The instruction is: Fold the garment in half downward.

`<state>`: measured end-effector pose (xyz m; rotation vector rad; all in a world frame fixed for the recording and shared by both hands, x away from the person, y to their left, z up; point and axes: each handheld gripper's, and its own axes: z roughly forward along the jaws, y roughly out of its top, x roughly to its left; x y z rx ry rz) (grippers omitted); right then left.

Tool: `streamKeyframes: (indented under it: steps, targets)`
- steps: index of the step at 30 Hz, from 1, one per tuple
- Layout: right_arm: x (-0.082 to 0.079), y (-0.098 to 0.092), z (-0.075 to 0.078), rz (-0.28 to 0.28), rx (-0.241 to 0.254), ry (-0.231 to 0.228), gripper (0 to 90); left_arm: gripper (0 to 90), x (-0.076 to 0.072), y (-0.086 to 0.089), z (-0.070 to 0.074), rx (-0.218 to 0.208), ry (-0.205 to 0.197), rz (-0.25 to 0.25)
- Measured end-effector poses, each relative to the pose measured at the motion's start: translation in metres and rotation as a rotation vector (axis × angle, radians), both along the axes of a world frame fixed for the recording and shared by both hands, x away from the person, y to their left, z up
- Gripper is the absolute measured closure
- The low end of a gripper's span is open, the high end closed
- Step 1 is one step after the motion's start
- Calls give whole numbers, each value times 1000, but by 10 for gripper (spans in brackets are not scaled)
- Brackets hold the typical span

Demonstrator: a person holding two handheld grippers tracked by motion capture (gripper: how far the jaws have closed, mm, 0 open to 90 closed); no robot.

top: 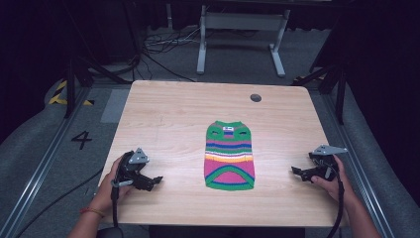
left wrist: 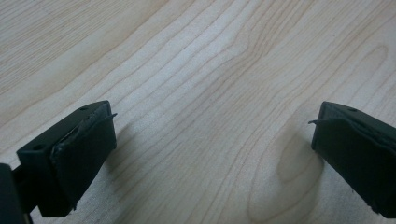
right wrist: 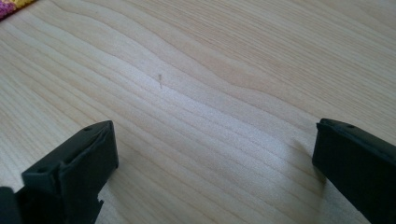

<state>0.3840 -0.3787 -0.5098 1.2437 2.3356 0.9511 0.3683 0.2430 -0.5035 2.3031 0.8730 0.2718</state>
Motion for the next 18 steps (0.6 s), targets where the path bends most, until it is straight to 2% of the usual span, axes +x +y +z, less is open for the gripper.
streamKeyframes:
  steps: [5, 12, 17, 18]
  targets:
    - [0, 0, 0, -5, -1, 1, 1, 0, 1, 1, 0, 2, 0, -14]
    - [0, 0, 0, -5, 0, 1, 1, 4, -2, 1, 0, -2, -1, 12]
    - [1, 0, 1, -1, -9, 13, 1, 2, 3, 0, 0, 3, 5, -13]
    - [1, 0, 2, -2, -11, 19, 1, 2, 4, 0, 1, 16, 8, -21]
